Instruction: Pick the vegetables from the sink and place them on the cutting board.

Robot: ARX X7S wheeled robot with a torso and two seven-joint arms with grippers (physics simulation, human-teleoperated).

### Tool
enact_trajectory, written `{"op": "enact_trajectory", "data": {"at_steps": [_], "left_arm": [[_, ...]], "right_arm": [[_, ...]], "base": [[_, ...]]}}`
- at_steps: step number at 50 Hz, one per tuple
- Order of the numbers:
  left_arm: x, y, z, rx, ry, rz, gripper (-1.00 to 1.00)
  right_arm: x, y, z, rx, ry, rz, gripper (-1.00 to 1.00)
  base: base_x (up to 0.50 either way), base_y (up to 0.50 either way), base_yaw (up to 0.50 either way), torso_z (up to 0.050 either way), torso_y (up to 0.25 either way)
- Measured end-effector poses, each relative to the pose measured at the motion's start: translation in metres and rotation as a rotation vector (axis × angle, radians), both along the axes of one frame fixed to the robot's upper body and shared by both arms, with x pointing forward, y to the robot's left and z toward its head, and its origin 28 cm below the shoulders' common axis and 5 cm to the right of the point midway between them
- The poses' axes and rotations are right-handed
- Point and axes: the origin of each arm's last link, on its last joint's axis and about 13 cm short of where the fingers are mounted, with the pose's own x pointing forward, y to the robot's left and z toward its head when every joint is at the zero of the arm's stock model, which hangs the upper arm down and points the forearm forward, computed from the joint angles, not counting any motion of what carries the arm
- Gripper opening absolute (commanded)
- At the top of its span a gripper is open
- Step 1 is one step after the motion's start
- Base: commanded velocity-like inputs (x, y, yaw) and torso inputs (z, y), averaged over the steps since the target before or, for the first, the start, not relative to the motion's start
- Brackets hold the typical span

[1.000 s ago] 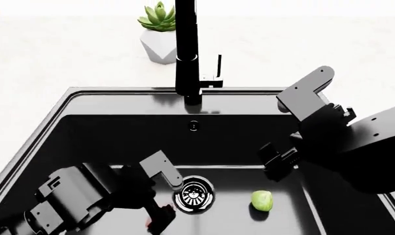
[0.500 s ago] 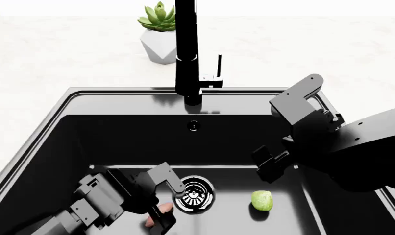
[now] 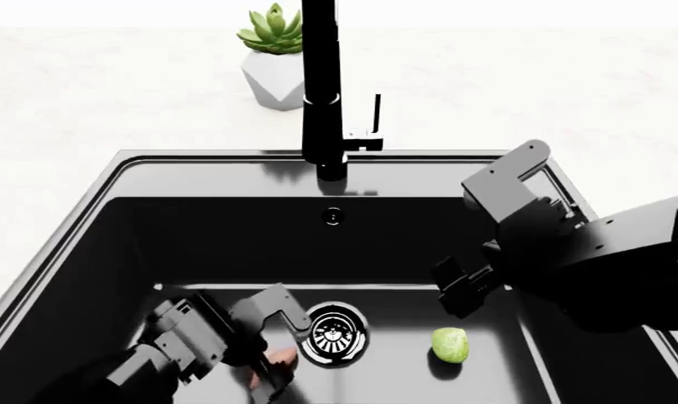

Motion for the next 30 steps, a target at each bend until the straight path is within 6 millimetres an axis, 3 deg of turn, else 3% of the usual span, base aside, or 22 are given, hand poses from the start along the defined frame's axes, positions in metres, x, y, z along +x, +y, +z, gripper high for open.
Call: {"op": "enact_trajectory", "data": {"at_steps": [23,30], "left_arm": [[0.004,-0.007,-0.005,-0.038,-0.041,-0.085,-1.00],[-0.001,-0.007,0.014,-0.066,-0.211,-0.107,-1.00]], "right_arm": [[0.001,-0.002,-0.005,-0.003,0.007,-0.010,1.00],[0.001,0.000,0.001,0.004,-0.011,-0.015,1.00]], "base": [[0.00,0.00,0.00,0.000,0.000],[0.00,0.00,0.00,0.000,0.000]]}}
